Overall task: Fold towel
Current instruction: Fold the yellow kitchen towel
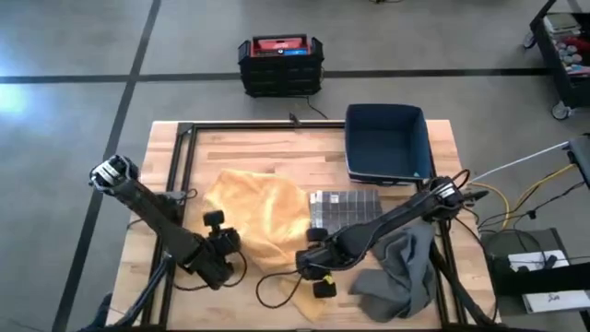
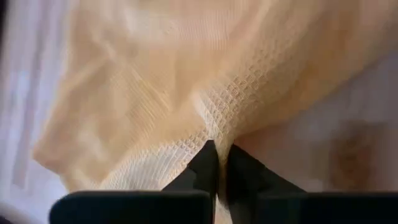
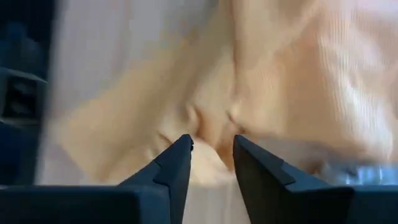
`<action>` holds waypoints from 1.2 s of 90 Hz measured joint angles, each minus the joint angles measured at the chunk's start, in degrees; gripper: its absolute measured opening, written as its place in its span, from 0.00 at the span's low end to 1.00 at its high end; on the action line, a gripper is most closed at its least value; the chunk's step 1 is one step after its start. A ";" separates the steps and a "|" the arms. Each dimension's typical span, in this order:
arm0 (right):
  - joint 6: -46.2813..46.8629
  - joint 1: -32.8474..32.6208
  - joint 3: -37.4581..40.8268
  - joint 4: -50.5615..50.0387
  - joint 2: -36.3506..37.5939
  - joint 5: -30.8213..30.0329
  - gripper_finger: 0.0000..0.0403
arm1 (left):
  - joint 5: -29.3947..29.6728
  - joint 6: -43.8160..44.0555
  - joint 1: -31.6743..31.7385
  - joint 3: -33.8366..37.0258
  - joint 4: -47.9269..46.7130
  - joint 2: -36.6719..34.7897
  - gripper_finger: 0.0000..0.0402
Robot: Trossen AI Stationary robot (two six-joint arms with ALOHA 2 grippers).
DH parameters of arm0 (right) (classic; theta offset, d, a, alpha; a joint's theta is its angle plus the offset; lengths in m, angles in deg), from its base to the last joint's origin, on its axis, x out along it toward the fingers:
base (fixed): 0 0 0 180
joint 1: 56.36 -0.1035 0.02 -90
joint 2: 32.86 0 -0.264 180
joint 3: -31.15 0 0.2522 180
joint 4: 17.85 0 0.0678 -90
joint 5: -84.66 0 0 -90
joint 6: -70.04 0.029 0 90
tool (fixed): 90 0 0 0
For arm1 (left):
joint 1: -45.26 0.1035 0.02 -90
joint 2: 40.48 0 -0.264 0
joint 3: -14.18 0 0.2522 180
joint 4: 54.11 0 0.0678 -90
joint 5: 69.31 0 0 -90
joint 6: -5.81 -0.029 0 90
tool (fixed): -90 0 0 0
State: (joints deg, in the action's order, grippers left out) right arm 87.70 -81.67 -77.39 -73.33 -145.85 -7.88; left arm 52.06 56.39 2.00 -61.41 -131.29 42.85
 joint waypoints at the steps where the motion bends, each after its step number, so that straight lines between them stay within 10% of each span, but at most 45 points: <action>1: -0.21 -0.05 0.00 0.83 0.08 0.00 0.25 | -0.10 -0.04 -0.01 -0.57 -0.38 -0.27 0.01; 51: -13.16 -1.45 1.13 34.01 -12.39 -0.86 0.22 | -0.90 -0.76 0.94 -0.94 -1.14 -5.07 0.00; 65: -21.15 -0.11 -1.43 34.07 -16.62 -13.58 0.20 | -0.70 -0.34 1.02 -0.74 -0.04 -5.07 0.00; 86: -29.79 1.82 -5.61 23.54 -16.71 -52.97 0.07 | -0.92 -0.45 0.89 -1.02 0.26 -5.08 0.00; 108: -18.76 8.78 -6.23 8.79 -11.00 -44.97 0.00 | 1.91 -1.52 1.18 0.21 -0.84 -5.08 0.02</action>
State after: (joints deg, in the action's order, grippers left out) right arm 68.94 -72.89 -83.61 -64.54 -156.86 -52.85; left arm 53.97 54.87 3.19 -61.19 -132.13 37.77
